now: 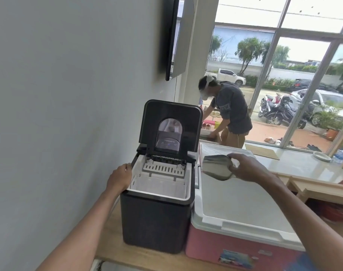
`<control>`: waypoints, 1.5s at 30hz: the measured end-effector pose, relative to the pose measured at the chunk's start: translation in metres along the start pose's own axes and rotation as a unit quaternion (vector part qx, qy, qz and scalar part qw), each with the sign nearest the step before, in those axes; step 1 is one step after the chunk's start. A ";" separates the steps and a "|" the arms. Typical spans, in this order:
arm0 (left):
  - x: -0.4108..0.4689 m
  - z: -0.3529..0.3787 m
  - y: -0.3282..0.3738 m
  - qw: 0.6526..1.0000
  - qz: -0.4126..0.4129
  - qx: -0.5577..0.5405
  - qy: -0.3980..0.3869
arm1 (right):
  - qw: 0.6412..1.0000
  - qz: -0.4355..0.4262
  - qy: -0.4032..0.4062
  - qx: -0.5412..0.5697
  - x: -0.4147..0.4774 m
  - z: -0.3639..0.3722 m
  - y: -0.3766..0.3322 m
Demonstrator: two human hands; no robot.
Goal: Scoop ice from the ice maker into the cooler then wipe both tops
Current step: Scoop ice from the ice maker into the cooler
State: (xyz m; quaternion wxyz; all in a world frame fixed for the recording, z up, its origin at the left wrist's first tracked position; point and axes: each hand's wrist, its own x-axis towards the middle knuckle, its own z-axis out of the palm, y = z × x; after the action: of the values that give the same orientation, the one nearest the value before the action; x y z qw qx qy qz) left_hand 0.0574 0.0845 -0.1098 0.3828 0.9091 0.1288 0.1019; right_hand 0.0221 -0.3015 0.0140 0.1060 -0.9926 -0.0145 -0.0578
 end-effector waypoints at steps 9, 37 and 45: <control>-0.003 -0.001 0.004 1.000 -0.006 -0.007 -0.014 | 0.974 -0.195 -0.112 0.022 0.014 0.041 -0.116; 0.004 -0.001 -0.003 1.000 0.015 0.008 0.005 | 0.928 -0.300 -0.123 -0.184 0.050 0.113 -0.182; 0.004 -0.002 -0.004 1.000 0.011 0.009 -0.001 | 0.912 -0.283 -0.240 -0.176 0.045 0.113 -0.191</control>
State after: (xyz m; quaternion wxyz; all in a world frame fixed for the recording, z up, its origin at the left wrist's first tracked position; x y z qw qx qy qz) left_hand 0.0598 0.0900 -0.1109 0.3736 0.9140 0.1190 0.1044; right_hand 0.0715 -0.0899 -0.0502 -0.0976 -0.9335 -0.3094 0.1526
